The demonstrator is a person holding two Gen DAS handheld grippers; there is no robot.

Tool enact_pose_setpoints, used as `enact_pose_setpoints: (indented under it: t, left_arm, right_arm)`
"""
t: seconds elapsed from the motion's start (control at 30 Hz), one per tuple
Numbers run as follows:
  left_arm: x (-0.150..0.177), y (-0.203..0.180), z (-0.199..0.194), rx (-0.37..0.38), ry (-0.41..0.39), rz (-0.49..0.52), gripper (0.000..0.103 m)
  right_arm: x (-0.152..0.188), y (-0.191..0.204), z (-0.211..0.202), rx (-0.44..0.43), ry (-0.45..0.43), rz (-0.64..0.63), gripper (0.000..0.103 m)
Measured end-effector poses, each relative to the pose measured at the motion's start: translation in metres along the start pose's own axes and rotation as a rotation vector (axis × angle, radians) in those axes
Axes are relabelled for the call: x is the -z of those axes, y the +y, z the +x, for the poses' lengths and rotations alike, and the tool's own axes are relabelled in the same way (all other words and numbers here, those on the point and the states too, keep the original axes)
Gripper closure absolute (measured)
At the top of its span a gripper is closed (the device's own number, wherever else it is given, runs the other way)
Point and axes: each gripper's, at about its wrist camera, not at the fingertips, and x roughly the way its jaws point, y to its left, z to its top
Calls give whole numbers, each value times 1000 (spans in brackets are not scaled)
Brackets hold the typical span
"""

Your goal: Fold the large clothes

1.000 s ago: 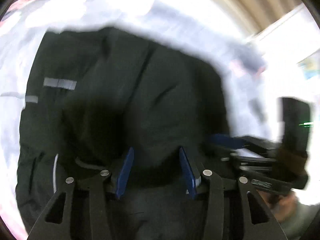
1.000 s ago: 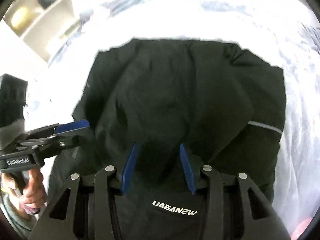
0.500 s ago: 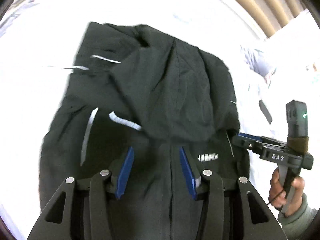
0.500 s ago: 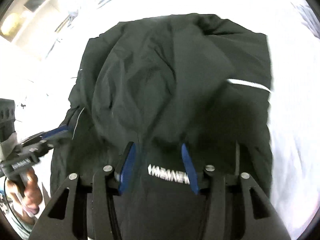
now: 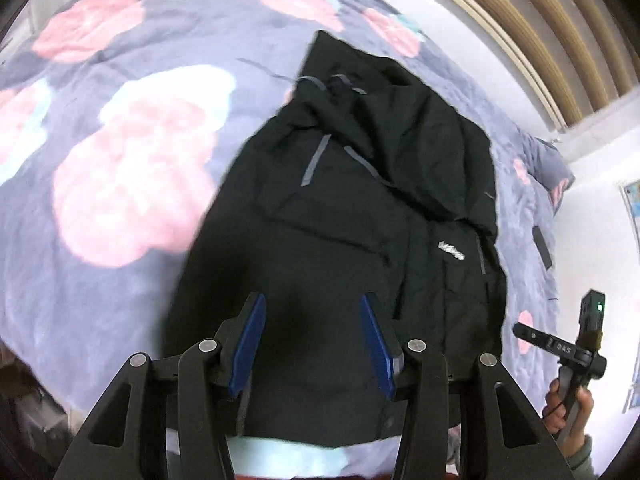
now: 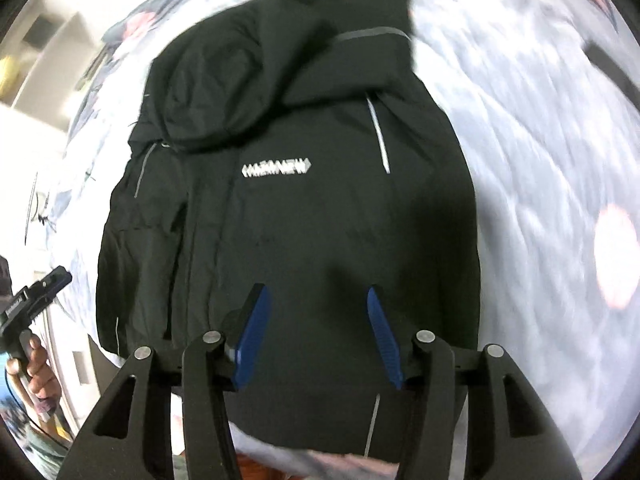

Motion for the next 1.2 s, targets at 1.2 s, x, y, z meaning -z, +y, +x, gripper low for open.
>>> enact_pose_setpoints:
  t: [1.2]
  left_arm:
    - [26, 148, 93, 324, 438, -129, 46]
  right_arm:
    - [122, -116, 45, 41, -29, 622, 23]
